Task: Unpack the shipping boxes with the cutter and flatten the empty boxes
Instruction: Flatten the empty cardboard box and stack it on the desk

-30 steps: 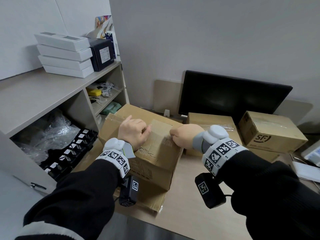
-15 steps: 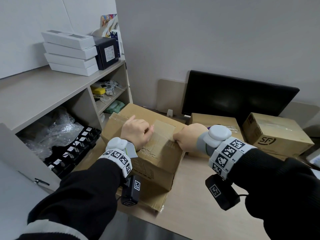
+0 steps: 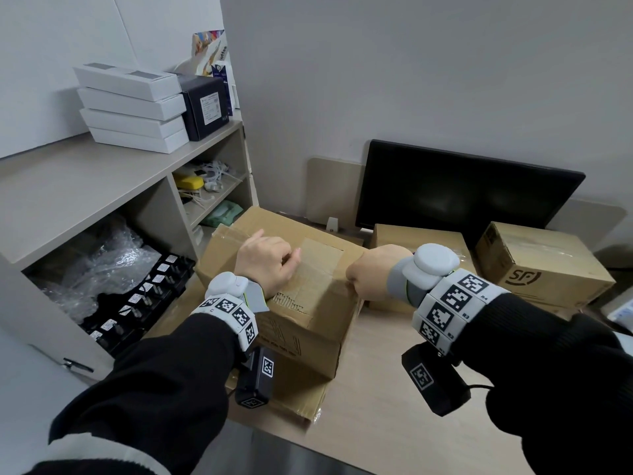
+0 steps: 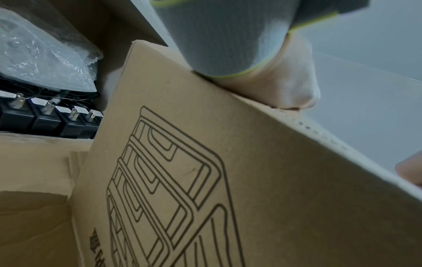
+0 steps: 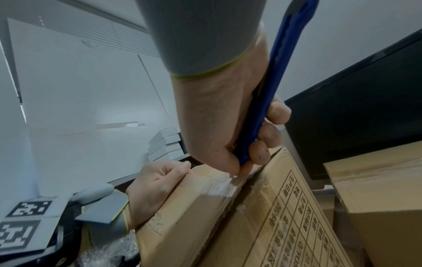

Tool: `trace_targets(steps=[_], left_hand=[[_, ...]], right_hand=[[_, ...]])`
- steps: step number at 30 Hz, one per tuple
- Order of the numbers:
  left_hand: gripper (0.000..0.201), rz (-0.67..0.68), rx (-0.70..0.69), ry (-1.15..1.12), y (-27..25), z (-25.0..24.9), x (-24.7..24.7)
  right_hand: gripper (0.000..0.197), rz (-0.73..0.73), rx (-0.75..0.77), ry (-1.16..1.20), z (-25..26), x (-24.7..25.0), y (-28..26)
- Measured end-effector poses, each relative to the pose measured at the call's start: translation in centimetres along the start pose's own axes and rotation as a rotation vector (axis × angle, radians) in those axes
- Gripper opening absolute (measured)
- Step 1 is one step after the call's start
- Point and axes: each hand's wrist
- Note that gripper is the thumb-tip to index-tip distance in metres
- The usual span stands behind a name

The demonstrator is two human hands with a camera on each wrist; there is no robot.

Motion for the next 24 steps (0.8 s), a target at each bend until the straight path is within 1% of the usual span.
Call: trace_targets(steps=[3,4,5,6,8,9,10,12,14,15,18,19,20,22,24], left_hand=[[0.045,0.015,0.003,-0.011,0.1,-0.1,0.0],[0.045,0.018,0.008,-0.014,0.1,-0.1,0.0],[0.045,0.018,0.012,-0.018,0.1,0.0,0.1],[0.045,0.018,0.01,-0.02,0.1,0.0,0.1],[0.044,0.033,-0.019,-0.028,0.1,0.1,-0.1],[0.044,0.047,-0.046,-0.034,0.2,0.2,-0.1],[0.045,0.065,-0.069,-0.039,0.3,0.4,-0.2],[0.047,0.117,-0.102,-0.036,0.4,0.4,-0.3],[0.056,0.204,-0.147,0.0,0.8,-0.5,-0.2],[0.062,0.265,-0.179,0.022,1.2,-1.6,0.0],[0.083,0.516,-0.251,0.139,2.3,-5.9,1.0],[0.084,0.57,-0.27,0.194,2.4,-7.4,1.2],[0.079,0.587,-0.284,0.218,2.4,-8.9,1.2],[0.07,0.574,-0.27,0.19,2.2,-10.9,1.3],[0.07,0.528,-0.277,0.187,2.7,-11.7,1.3]], right_hand=[[0.03,0.026,-0.022,0.009,-0.3,0.6,-0.3],[0.03,0.01,-0.034,0.014,-0.5,0.9,-0.2],[0.031,-0.034,-0.039,0.027,-0.7,1.1,-0.2],[0.033,-0.11,-0.044,0.055,-0.9,1.2,-0.1],[0.036,-0.31,-0.053,0.185,-1.5,0.6,0.6],[0.037,-0.38,-0.052,0.266,-1.7,0.1,1.0],[0.036,-0.39,-0.055,0.342,-1.9,-0.5,1.4],[0.033,-0.291,-0.073,0.486,-1.9,-1.6,1.9],[0.034,-0.199,-0.11,0.609,-1.8,-2.4,2.0],[0.035,-0.178,-0.136,0.646,-2.0,-2.6,2.0],[0.039,-0.117,-0.226,0.796,-2.8,-3.1,1.7],[0.04,-0.108,-0.231,0.83,-3.3,-3.4,1.6],[0.041,-0.107,-0.234,0.871,-3.9,-3.8,1.4],[0.043,-0.133,-0.268,1.024,-4.9,-4.7,1.3],[0.044,-0.187,-0.294,1.162,-5.8,-5.9,1.6]])
Point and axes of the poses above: each hand's wrist, its own y-axis towards the middle knuckle, its own x-axis out of the back of the hand, z = x × y, and after that the axes turned 5 degrees about y, right-handed
